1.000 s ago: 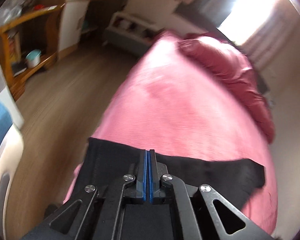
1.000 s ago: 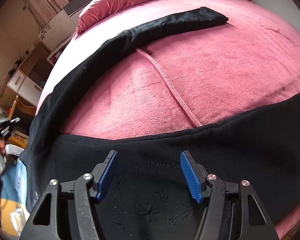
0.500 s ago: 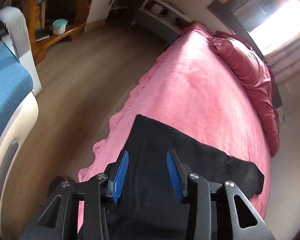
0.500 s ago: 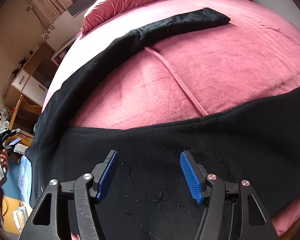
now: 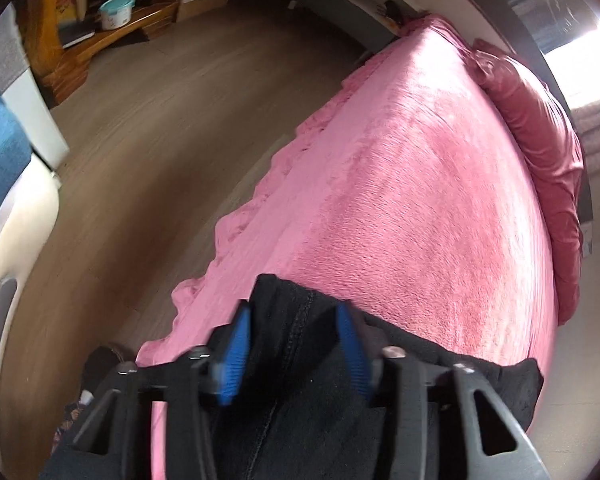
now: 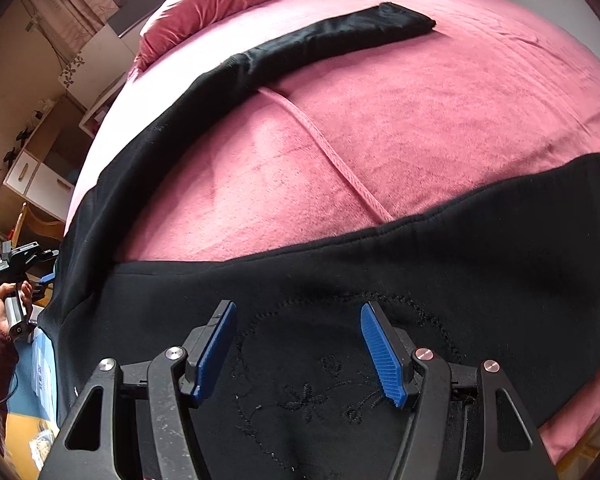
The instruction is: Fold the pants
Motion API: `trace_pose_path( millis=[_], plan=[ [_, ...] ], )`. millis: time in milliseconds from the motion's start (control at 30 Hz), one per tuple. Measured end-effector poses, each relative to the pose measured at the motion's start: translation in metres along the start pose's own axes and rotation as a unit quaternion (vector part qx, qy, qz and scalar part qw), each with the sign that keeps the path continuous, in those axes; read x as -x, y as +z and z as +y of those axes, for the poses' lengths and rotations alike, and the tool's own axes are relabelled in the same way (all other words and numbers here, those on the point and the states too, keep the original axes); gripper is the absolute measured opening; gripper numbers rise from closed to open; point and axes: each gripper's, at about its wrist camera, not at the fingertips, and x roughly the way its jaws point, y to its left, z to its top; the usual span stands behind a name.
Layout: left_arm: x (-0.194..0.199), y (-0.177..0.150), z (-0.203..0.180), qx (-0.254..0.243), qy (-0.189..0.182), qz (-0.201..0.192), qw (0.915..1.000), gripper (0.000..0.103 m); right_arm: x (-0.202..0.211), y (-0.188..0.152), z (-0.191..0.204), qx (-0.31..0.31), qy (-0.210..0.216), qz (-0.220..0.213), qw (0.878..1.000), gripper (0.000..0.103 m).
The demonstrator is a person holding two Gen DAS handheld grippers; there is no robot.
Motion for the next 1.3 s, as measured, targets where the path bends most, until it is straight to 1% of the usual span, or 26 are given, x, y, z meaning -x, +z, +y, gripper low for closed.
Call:
trace_pose_path(
  millis=[33, 67, 100, 133, 200, 233, 267, 300, 367, 400, 467, 533, 567, 633, 700, 767, 800, 833, 933, 967, 1033, 1100, 1267, 1300],
  plan=[
    [0.003, -0.002, -0.004, -0.016, 0.004, -0.009, 0.9998, 0.02, 0.0, -0.001, -0.001, -0.001, -0.001, 0.001, 1.0, 0.065],
    [0.007, -0.004, -0.008, -0.03, 0.009, -0.022, 0.9993, 0.013, -0.001, -0.001, -0.001, -0.001, -0.002, 0.001, 1.0, 0.065],
    [0.017, -0.008, -0.013, -0.047, 0.006, -0.042, 0.998, 0.011, -0.001, -0.001, -0.002, -0.001, -0.003, 0.001, 1.0, 0.065],
    [0.025, -0.012, -0.016, -0.056, -0.001, -0.053, 0.997, 0.01, -0.001, -0.001, -0.002, 0.0, -0.004, 0.001, 1.0, 0.065],
    [0.052, -0.024, -0.025, -0.081, -0.026, -0.085, 0.9928, 0.009, -0.001, -0.002, -0.002, -0.001, -0.003, 0.002, 1.0, 0.065],
    [0.063, -0.029, -0.028, -0.09, -0.037, -0.094, 0.9907, 0.008, -0.002, -0.002, -0.002, -0.002, -0.001, 0.002, 1.0, 0.065],
    [0.085, -0.041, -0.034, -0.109, -0.061, -0.113, 0.9856, 0.008, -0.001, -0.002, -0.001, -0.002, 0.001, 0.001, 1.0, 0.065],
    [0.098, -0.048, -0.039, -0.123, -0.076, -0.128, 0.9811, 0.008, 0.0, -0.001, 0.0, -0.001, 0.005, -0.001, 1.0, 0.065],
    [0.135, -0.074, -0.048, -0.164, -0.124, -0.153, 0.9666, 0.008, 0.0, 0.001, 0.003, 0.002, 0.011, -0.003, 1.0, 0.065],
    [0.161, -0.097, -0.053, -0.197, -0.154, -0.168, 0.9536, 0.008, 0.001, 0.002, 0.005, 0.003, 0.015, -0.003, 1.0, 0.065],
    [0.189, -0.128, -0.058, -0.238, -0.179, -0.178, 0.9378, 0.008, 0.003, 0.005, 0.009, 0.007, 0.028, -0.006, 1.0, 0.065],
    [0.218, -0.166, -0.062, -0.279, -0.216, -0.182, 0.9179, 0.008, 0.004, 0.011, 0.014, 0.01, 0.043, -0.007, 0.999, 0.065],
    [0.23, -0.186, -0.061, -0.295, -0.227, -0.183, 0.9099, 0.008, 0.004, 0.014, 0.016, 0.012, 0.05, -0.008, 0.999, 0.065],
    [0.244, -0.216, -0.055, -0.308, -0.252, -0.176, 0.9004, 0.007, 0.006, 0.024, 0.022, 0.016, 0.069, -0.009, 0.997, 0.065],
    [0.253, -0.247, -0.049, -0.321, -0.262, -0.17, 0.894, 0.007, 0.008, 0.034, 0.027, 0.019, 0.09, -0.009, 0.996, 0.064],
    [0.258, -0.272, -0.04, -0.328, -0.27, -0.159, 0.8916, 0.007, 0.008, 0.047, 0.032, 0.016, 0.104, -0.011, 0.994, 0.062],
    [0.258, -0.279, -0.036, -0.329, -0.268, -0.155, 0.892, 0.007, 0.009, 0.055, 0.035, 0.013, 0.117, -0.014, 0.993, 0.059],
    [0.257, -0.289, -0.031, -0.328, -0.271, -0.143, 0.8936, 0.007, 0.008, 0.063, 0.038, 0.009, 0.127, -0.015, 0.992, 0.055],
    [0.251, -0.303, -0.022, -0.328, -0.27, -0.127, 0.8963, 0.007, 0.004, 0.094, 0.049, -0.008, 0.158, -0.017, 0.987, 0.049],
    [0.25, -0.308, -0.018, -0.327, -0.269, -0.123, 0.8974, 0.007, 0.002, 0.103, 0.052, -0.012, 0.159, -0.019, 0.987, 0.048],
    [0.248, -0.311, -0.014, -0.327, -0.269, -0.118, 0.8981, 0.007, -0.005, 0.123, 0.059, -0.023, 0.165, -0.019, 0.986, 0.042],
    [0.248, -0.315, -0.012, -0.331, -0.268, -0.115, 0.8974, 0.007, -0.014, 0.146, 0.072, -0.027, 0.158, -0.022, 0.987, 0.041],
    [0.24, -0.312, -0.003, -0.312, -0.265, -0.098, 0.9069, 0.007, -0.043, 0.194, 0.099, -0.038, 0.15, -0.022, 0.988, 0.04],
    [0.238, -0.311, -0.002, -0.31, -0.263, -0.095, 0.9085, 0.007, -0.052, 0.203, 0.106, -0.036, 0.142, -0.019, 0.989, 0.04]
  ],
)
